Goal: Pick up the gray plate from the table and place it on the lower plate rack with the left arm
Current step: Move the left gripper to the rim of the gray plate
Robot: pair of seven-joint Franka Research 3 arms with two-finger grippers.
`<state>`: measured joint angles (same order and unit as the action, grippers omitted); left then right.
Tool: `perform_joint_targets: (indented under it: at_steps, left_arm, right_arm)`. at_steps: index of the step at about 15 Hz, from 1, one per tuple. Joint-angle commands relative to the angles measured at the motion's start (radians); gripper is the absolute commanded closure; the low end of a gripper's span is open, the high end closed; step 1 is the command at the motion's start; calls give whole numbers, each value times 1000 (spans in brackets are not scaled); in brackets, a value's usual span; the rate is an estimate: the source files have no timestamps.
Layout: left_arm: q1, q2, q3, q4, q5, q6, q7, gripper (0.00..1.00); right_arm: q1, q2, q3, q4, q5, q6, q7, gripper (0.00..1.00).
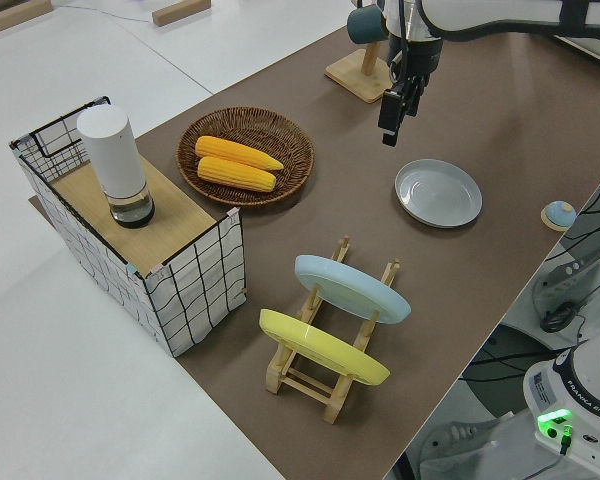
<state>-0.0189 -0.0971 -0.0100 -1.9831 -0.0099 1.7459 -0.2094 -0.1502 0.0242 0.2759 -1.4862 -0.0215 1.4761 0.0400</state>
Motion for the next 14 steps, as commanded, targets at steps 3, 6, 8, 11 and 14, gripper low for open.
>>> perform_joint_targets:
  at_steps: [3,6,8,11,14]
  left_arm:
    - [-4,-47,-34,-235,-13,188,-18,9]
    - [-4,-52,-47,-313,-12,276,-19,9]
    - [-3,-55,-47,-336,-12,294,-21,9]
    - [-4,-56,-48,-364,-12,316,-21,9]
    - [-6,-14,-57,-368,-13,331,-54,9]
  right_arm:
    - [-19,-3,17,9,-2,-14,12,17]
    - [-19,-3,17,9,-2,-14,12,17]
    - [-19,-3,17,9,-2,-13,12,17]
    - [-19,-1,17,9,-2,-14,12,17]
    - [-19,-3,17,9,-2,-14,12,17]
